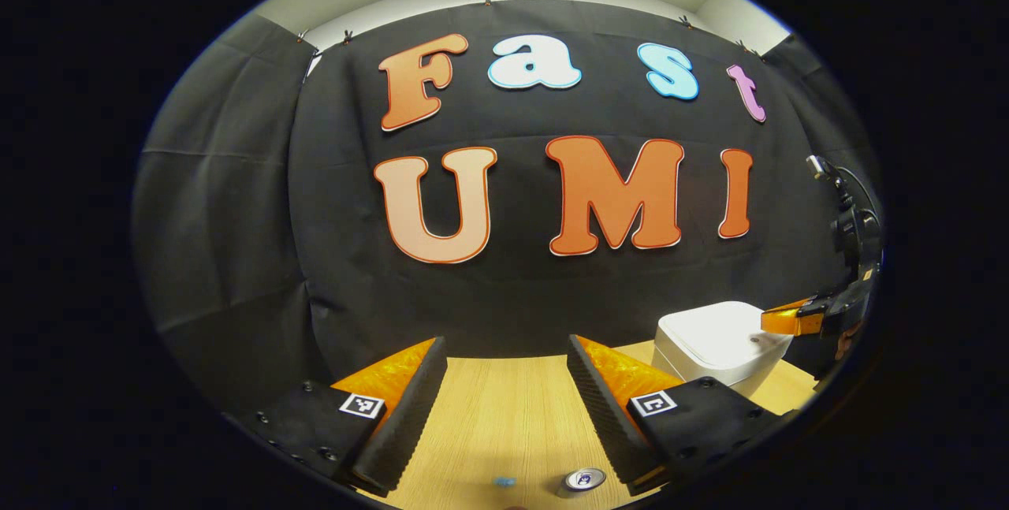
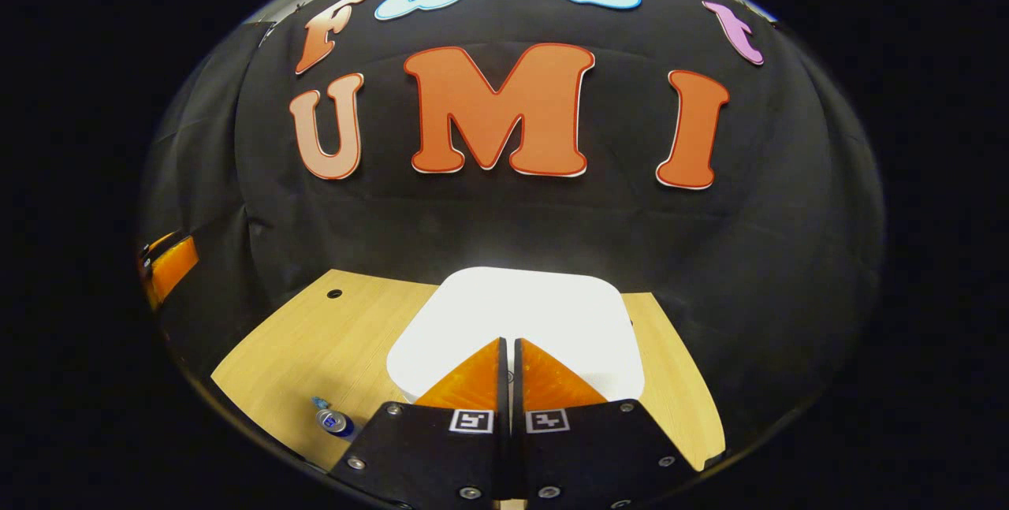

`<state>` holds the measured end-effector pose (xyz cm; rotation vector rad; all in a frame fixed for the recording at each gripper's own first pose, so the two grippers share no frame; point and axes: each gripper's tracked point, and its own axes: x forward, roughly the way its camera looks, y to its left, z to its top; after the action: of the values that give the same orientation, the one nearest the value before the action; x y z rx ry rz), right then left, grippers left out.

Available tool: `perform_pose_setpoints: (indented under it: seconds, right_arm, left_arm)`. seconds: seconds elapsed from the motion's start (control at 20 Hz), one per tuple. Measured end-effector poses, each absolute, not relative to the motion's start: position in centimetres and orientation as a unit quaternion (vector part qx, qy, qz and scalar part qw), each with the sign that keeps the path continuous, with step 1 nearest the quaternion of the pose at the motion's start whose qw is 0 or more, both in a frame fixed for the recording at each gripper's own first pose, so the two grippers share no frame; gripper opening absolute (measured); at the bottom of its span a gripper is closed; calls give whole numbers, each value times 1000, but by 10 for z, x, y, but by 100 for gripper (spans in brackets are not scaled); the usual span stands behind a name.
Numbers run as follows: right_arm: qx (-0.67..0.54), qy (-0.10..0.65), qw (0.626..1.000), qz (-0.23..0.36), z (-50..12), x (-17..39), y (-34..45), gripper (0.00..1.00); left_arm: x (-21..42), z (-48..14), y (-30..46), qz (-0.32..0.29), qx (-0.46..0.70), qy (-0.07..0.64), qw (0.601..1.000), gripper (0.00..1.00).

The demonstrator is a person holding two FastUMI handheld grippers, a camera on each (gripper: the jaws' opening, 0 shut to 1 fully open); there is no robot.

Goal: Press the lid of the desktop garbage bin to open it, pick up the crumpled paper on the desktop and throw it into the bin, then pick up the pop can on the desktop and drop it into the bin, and finally close the garbage bin lid.

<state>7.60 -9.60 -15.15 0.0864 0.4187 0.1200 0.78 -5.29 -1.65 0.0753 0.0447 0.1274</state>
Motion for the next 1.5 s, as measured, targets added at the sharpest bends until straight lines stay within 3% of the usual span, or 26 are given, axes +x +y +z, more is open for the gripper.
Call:
perform_pose_setpoints:
  seconds: [0.55,0.9,1.3,1.35,1.5]
  right_arm:
    - [78,257,960,78,-180,73,-84,1]
    - [42,217,970,105,-164,72,-87,1]
    - [15,67,990,122,-86,67,-96,37]
    - [9,53,990,127,-77,65,-96,46]
    - [6,26,988,154,-60,57,-87,57]
  left_arm:
    - [2,-29,-50,84,43,42,995,98]
    - [-6,-31,-45,101,43,47,993,99]
    - [-22,-40,-38,136,43,59,988,100]
    - [-24,-43,-39,138,39,61,988,100]
    - [-28,-48,-39,143,36,70,987,99]
